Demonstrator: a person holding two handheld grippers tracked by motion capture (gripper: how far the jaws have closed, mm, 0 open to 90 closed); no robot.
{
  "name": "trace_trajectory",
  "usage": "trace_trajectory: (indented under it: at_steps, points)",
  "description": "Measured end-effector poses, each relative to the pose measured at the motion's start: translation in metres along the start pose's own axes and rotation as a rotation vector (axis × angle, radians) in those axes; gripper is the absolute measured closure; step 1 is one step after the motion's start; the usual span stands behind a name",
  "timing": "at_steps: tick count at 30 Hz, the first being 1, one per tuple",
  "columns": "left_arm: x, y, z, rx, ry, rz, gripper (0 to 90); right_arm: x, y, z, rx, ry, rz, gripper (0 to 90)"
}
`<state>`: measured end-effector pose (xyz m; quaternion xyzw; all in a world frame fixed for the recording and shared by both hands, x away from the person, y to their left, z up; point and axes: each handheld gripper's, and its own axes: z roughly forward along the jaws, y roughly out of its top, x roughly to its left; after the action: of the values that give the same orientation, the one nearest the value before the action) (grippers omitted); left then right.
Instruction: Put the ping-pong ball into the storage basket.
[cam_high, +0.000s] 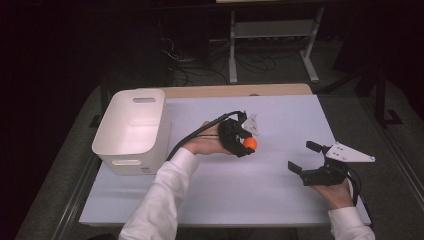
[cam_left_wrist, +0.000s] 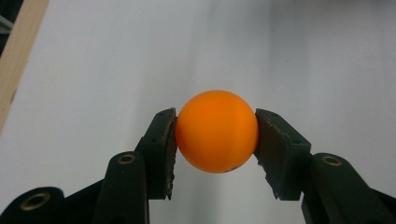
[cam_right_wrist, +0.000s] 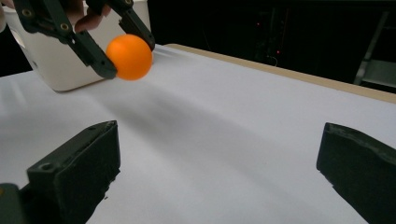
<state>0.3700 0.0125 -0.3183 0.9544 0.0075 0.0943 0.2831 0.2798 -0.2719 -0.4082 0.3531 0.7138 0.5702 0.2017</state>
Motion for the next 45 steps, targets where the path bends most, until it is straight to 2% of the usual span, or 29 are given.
trace_trajectory:
  at_steps: [3,14,22,35,45]
  points:
    - [0.001,0.002,-0.008,-0.017,0.008,-0.003,50.2,0.0,0.0,0.001,0.002,0.002,-0.005,0.0]
    - [0.002,0.005,-0.019,-0.019,0.028,0.007,50.3,0.001,0.001,0.0,-0.005,0.005,-0.004,0.0]
    - [0.003,0.01,-0.04,-0.018,0.058,0.023,50.3,0.003,0.001,0.0,-0.008,0.009,-0.003,0.0]
    - [0.007,0.005,-0.06,-0.028,0.083,0.015,50.5,0.001,0.001,0.001,-0.004,0.005,-0.006,0.0]
    - [0.008,0.01,-0.082,-0.022,0.107,0.042,50.7,0.002,0.0,0.002,-0.002,0.005,-0.007,0.0]
